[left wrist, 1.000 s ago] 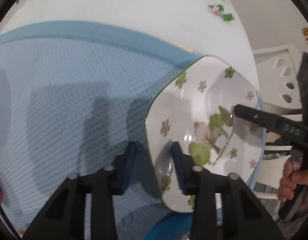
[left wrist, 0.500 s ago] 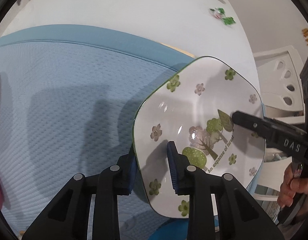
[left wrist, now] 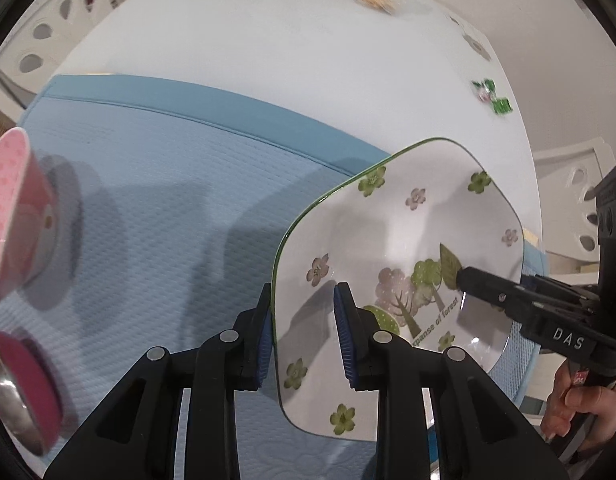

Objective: Organize plates and bowls
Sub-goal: 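Lift the hexagonal plate with both grippers and carry it over the plate stack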

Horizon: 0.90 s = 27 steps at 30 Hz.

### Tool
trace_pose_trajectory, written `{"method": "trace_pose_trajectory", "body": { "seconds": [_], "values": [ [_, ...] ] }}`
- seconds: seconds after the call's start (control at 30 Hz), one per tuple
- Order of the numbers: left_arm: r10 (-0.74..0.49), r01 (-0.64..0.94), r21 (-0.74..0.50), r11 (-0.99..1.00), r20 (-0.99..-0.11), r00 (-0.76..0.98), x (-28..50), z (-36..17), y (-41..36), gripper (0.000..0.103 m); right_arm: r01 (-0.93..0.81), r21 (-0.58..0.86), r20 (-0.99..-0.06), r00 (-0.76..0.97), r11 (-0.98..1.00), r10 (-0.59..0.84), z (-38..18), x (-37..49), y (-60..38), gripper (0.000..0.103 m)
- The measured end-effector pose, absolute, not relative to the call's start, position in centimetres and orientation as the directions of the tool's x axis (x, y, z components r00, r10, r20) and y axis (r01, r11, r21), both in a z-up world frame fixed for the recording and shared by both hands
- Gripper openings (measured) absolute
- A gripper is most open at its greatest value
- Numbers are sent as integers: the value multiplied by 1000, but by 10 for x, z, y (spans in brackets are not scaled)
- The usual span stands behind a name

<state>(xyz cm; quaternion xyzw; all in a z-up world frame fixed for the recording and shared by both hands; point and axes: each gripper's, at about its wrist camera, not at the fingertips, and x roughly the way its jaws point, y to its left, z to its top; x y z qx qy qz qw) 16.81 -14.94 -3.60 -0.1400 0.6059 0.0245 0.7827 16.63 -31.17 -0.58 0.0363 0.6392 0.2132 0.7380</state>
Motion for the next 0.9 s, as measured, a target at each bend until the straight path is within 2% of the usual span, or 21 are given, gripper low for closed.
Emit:
{"method": "trace_pose_trajectory", "body": {
  "seconds": [0.23,0.9],
  "values": [
    [-126,-225,-188,956,-956,264,156,-30,-123,25,-277,368,-914,66,888,399,0,162,-287,37],
    [-157,-265,-228,937,-952,262,117,-21,-83,25,-274,364,-923,22,890,384,12,137,-232,37]
  ]
}}
